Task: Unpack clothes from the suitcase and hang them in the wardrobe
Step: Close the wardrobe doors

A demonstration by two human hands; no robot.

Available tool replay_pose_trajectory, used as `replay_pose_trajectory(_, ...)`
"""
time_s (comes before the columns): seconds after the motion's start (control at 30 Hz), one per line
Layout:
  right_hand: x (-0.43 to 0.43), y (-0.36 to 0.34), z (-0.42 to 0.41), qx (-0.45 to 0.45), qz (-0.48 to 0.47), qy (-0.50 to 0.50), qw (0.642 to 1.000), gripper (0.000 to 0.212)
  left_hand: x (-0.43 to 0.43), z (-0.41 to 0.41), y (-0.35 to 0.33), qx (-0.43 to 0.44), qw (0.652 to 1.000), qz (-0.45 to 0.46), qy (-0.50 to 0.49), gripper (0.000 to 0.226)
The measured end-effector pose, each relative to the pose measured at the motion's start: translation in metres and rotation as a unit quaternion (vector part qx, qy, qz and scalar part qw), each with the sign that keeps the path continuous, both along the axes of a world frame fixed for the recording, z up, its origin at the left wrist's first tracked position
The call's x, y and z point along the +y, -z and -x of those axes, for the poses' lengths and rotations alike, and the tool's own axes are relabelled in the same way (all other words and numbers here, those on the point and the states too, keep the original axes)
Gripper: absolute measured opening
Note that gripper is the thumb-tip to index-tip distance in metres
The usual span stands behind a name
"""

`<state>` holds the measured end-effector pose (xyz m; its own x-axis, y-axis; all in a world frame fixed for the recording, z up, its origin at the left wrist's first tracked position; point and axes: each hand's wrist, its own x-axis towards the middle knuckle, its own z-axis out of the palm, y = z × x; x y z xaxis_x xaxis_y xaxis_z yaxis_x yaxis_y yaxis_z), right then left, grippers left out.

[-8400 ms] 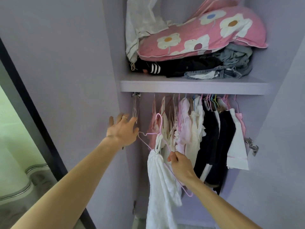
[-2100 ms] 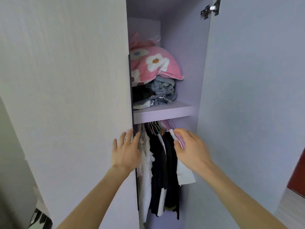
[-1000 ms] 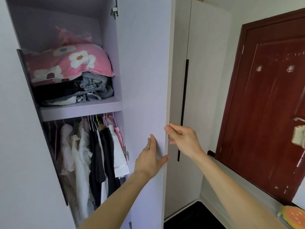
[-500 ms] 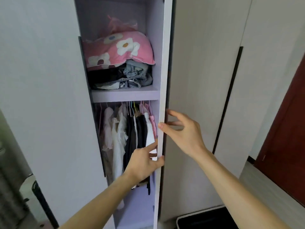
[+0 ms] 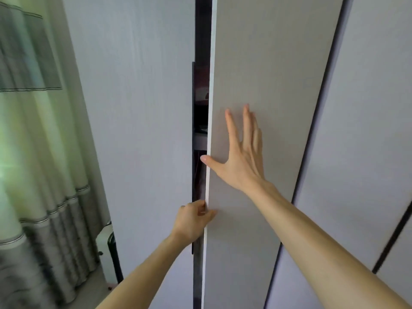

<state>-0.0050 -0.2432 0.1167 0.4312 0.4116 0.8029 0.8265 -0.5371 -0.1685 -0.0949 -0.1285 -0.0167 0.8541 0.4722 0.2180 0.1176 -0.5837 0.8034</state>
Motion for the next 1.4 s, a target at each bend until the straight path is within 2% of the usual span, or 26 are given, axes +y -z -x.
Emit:
replay_pose_trajectory(0.13, 0.048, -0.014, -0.03, -0.029, -0.002, 0.032, 0.999, 0.119, 0.035, -0.023, 0.002, 0.02, 1.0, -0.002, 0.001, 0.064)
replay_pose_trajectory(0.27, 0.092, -0.008, -0.056, -0.033, -0.007, 0.059, 0.998, 0.117, 0.07, -0.049, 0.002, -0.008, 1.0, 0.003, -0.012, 0.034)
replay_pose_trajectory(0.3, 0.1, -0.007, -0.062, -0.033, -0.009, 0.064, 0.997, 0.117, 0.078, -0.055, 0.003, -0.022, 1.0, 0.004, -0.018, 0.042)
replay_pose_trajectory(0.4, 0.121, -0.007, -0.08, -0.04, -0.011, 0.083, 0.996, 0.115, 0.103, -0.076, 0.0, -0.04, 0.996, 0.052, -0.056, 0.092)
replay_pose_trajectory(0.47, 0.131, -0.008, -0.091, -0.046, -0.013, 0.096, 0.994, 0.115, 0.117, -0.09, -0.004, -0.033, 0.997, 0.052, -0.053, 0.101)
replay_pose_trajectory(0.53, 0.14, -0.007, -0.098, -0.045, -0.011, 0.107, 0.993, 0.116, 0.13, -0.101, -0.006, -0.037, 0.997, 0.044, -0.041, 0.093)
replay_pose_trajectory(0.67, 0.156, -0.005, -0.112, -0.052, -0.009, 0.124, 0.991, 0.114, 0.144, -0.12, -0.004, -0.045, 0.998, 0.033, -0.027, 0.061)
replay_pose_trajectory(0.8, 0.165, -0.005, -0.129, -0.061, 0.0, 0.14, 0.988, 0.11, 0.151, -0.136, -0.006, -0.059, 0.995, 0.062, -0.041, 0.033)
replay_pose_trajectory(0.93, 0.168, 0.003, -0.143, -0.079, 0.007, 0.132, 0.988, 0.101, 0.154, -0.145, -0.004, -0.06, 0.994, 0.025, -0.089, 0.027)
replay_pose_trajectory(1.1, 0.17, 0.004, -0.155, -0.091, 0.003, 0.131, 0.987, 0.101, 0.142, -0.152, 0.001, -0.069, 0.99, -0.036, -0.12, 0.026)
replay_pose_trajectory(1.23, 0.162, 0.015, -0.169, -0.133, 0.022, 0.162, 0.978, 0.091, 0.139, -0.154, 0.004, -0.051, 0.99, -0.065, -0.117, 0.026)
replay_pose_trajectory(1.4, 0.15, 0.028, -0.185, -0.213, 0.049, 0.179, 0.959, 0.077, 0.156, -0.142, -0.009, -0.029, 0.98, -0.187, -0.062, 0.012)
